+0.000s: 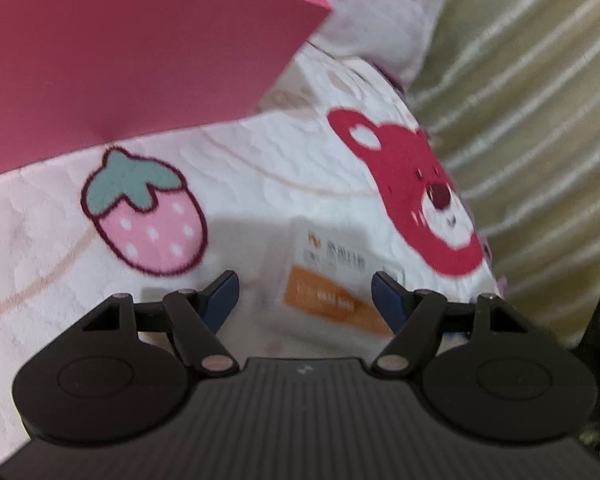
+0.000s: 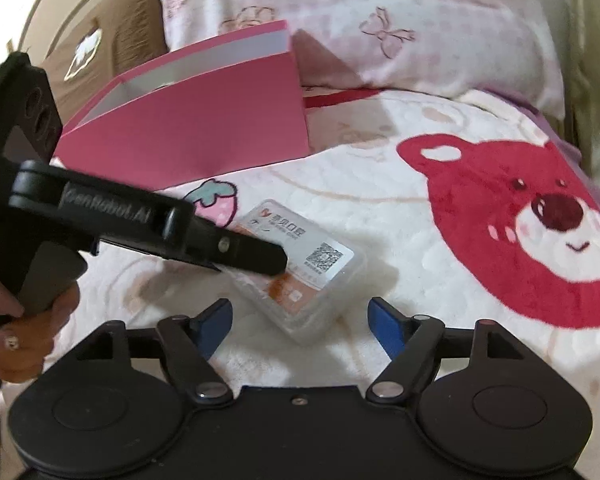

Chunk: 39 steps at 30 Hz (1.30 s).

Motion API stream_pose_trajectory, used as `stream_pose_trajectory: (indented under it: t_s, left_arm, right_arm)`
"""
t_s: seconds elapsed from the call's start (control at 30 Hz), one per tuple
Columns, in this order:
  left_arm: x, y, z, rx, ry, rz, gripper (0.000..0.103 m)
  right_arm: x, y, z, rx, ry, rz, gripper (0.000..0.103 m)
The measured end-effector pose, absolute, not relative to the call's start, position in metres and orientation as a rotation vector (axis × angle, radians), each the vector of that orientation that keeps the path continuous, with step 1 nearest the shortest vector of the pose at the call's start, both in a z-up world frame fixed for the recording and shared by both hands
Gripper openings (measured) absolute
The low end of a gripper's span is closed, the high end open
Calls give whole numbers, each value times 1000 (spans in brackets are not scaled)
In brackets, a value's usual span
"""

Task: Organize objects
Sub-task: 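Move the left tool toward the clear plastic box with orange label, then close the left gripper on the clear plastic box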

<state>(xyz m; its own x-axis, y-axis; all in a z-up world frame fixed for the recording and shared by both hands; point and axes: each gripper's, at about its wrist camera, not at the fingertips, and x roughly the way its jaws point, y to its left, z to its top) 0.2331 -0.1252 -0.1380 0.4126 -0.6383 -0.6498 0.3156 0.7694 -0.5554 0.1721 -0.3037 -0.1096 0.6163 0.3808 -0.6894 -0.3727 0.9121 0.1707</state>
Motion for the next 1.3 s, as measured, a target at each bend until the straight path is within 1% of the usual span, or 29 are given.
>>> stream_pose_trajectory:
  t_s: [0.03, 0.07, 0.1, 0.13, 0.17, 0.2, 0.23, 0.33, 0.4, 0.47, 0.6, 0.8, 0.93, 1.3]
  left_arm:
    - [235, -126, -138, -376, 966, -606, 71]
    - [236, -127, -137, -369, 962, -597, 64]
    - [236, -128, -137, -363, 960, -588, 60]
    - [235, -128, -137, -379, 964, -592, 53]
    - [234, -126, -137, -408, 973, -602, 51]
    - [231, -125, -137, -422, 979, -592, 51]
    - [228, -124, -137, -425, 986, -585, 51]
    - [218, -115, -138, -471, 1048, -559, 51]
    - [210, -108, -141, -524, 1097, -540, 51]
    - [204, -105, -145, -551, 1111, -523, 54]
    - [206, -109, -150, -568, 1100, -488, 56]
    - [197, -116, -149, -524, 1043, -472, 56]
    - [187, -116, -146, -519, 1012, -460, 55]
    - [157, -114, -126, -415, 1035, -404, 58]
  right_arm:
    - [173, -304, -111, 23, 804, 437, 79]
    - [174, -304, -112, 34, 807, 438, 79]
    - [175, -304, -113, 41, 806, 439, 79]
    - [175, -303, -113, 47, 805, 442, 79]
    - [175, -302, -113, 54, 802, 446, 79]
    - [175, -301, -112, 65, 800, 455, 79]
    - [176, -301, -112, 76, 801, 462, 83]
    - [178, -296, -110, 73, 806, 457, 83]
    - [178, -291, -108, 22, 799, 490, 84]
    - [176, -286, -107, -43, 797, 553, 87]
    - [174, -278, -109, -101, 813, 575, 92]
    - [175, -274, -120, -48, 809, 516, 98]
    - [165, -260, -124, -153, 774, 479, 98]
    - [147, -252, -114, -127, 798, 489, 97]
